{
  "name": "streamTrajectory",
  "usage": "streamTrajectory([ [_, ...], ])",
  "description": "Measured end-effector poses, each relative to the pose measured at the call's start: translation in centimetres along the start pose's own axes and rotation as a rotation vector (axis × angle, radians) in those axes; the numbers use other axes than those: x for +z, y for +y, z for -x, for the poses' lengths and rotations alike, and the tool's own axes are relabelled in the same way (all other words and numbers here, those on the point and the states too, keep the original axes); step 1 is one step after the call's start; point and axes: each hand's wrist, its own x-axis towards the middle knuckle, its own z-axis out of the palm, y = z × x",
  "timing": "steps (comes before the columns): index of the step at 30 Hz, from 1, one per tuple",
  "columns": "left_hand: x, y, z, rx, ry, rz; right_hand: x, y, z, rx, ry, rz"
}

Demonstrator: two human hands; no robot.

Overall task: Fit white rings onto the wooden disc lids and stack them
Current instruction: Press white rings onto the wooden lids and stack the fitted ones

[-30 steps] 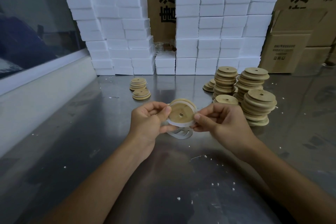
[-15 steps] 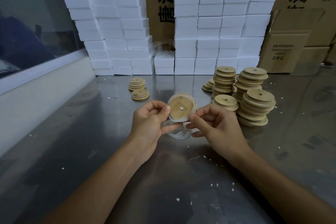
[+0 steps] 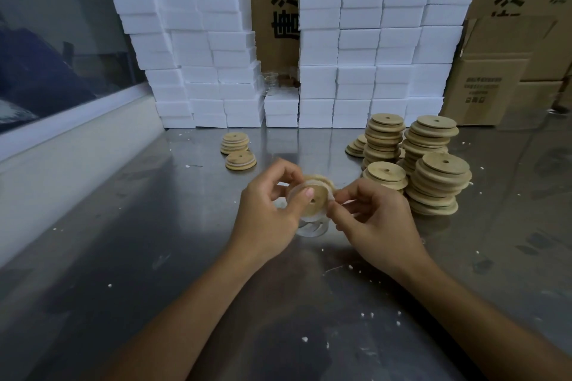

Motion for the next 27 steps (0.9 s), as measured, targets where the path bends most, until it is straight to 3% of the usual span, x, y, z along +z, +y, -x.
streamTrajectory([
  [9, 0.5, 0.5, 0.2, 0.094, 0.005, 0.017, 0.0, 0.2, -0.2, -0.024, 0.099, -0.037],
  [19, -0.4, 0.4, -0.3, -0.11, -0.066, 0.228, -1.0, -0.2, -0.9, 0.229, -0.1, -0.351],
  [27, -0.5, 0.3, -0.3, -0.3, -0.015, 0.424, -1.3, -1.0, -0.9, 0.221, -0.111, -0.335],
])
